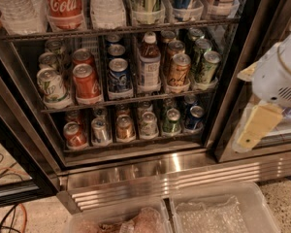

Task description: Pick 7up can from bottom shelf of fridge

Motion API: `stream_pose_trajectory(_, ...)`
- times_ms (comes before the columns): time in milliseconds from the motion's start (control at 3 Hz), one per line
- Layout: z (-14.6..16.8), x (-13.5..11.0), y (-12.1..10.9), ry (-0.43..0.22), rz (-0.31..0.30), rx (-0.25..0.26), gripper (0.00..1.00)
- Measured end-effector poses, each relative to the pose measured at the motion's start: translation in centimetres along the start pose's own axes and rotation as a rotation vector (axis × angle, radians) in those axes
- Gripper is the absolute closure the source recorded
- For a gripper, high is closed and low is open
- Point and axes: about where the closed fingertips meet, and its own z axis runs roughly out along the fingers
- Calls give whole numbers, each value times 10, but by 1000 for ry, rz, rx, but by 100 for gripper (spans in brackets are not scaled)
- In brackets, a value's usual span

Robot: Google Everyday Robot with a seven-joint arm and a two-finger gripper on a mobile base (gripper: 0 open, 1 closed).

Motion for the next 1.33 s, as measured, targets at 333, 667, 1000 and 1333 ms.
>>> stream_pose_trajectory(333,46,0,14,-60,39,-21,0)
stream_pose_trajectory(667,88,0,32,-121,73,-51,0)
stream_pose_trajectory(1000,131,-4,42,-144,87,-90,0)
stream_pose_trajectory(1333,131,-4,42,-144,86,-90,0)
